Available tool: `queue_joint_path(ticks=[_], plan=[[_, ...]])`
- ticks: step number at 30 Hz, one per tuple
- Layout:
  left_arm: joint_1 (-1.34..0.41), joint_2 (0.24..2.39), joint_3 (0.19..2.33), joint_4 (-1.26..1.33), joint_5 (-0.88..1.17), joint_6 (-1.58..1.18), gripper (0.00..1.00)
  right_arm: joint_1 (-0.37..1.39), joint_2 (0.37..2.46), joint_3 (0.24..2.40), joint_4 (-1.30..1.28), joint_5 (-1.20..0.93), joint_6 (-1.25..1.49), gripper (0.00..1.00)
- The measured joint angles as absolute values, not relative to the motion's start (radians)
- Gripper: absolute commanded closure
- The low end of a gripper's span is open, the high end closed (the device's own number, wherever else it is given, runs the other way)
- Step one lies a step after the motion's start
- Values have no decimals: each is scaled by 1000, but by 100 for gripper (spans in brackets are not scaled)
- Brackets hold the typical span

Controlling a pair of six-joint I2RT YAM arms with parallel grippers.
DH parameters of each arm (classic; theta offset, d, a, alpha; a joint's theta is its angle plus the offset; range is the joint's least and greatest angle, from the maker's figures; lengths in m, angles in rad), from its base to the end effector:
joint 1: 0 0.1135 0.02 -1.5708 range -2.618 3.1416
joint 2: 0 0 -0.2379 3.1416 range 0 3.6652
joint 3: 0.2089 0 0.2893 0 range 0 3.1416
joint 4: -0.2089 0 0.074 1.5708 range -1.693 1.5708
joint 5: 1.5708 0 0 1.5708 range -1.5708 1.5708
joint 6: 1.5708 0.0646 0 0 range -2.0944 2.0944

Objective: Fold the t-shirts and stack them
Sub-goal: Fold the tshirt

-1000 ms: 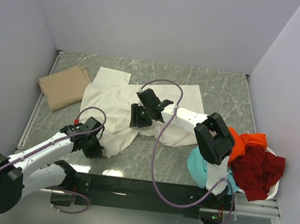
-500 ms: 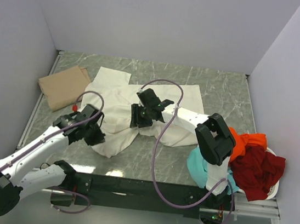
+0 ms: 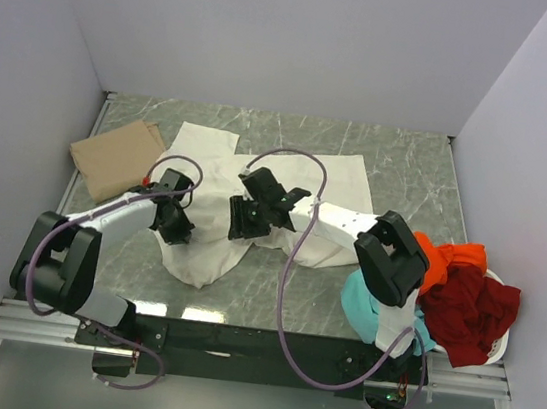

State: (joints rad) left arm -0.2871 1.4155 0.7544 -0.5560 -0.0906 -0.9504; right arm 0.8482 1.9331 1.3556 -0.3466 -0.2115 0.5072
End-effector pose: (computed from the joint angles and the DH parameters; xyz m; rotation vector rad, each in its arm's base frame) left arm 0.2811 -0.0769 0.0924 -0.9317 2.6359 -0.1866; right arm 0.2920 0.3516 0.1223 -0.5444 2.6048 0.7787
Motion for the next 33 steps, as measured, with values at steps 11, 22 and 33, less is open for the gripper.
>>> queue_joint_path(ticks=[11,22,33], plan=[[-118,1461,728,-441,-23,-873,93,923,1992,1341,-343,-222,508,47],[-57,1501,762,-408,-21,-803,93,1000,2020,1355,-303,-271,528,47],[-20,1514,793,-455,-60,-759,93,1084,2061,1406,-297,-310,535,47]])
